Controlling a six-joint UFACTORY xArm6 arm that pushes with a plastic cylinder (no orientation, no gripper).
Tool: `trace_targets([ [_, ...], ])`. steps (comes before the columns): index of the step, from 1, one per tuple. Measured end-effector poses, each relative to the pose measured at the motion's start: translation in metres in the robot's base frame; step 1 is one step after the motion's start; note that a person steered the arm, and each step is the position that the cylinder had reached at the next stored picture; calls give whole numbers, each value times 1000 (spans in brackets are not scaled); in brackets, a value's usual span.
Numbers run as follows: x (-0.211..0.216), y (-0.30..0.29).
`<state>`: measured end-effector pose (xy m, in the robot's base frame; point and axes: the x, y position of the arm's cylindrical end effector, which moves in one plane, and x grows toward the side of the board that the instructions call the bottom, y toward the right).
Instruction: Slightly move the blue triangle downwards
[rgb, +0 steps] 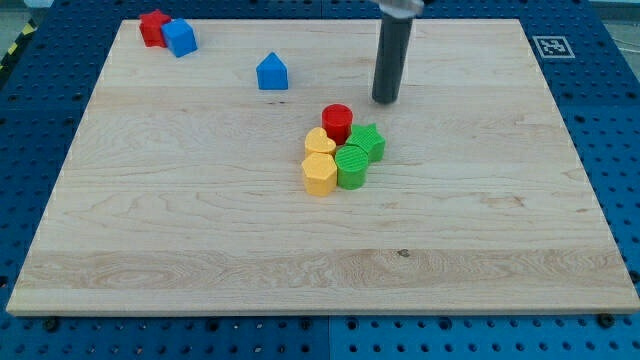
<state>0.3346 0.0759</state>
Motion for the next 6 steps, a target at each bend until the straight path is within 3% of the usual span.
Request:
trace_targets([
  [2, -66, -83],
  [4, -56, -138],
  [6, -28, -129],
])
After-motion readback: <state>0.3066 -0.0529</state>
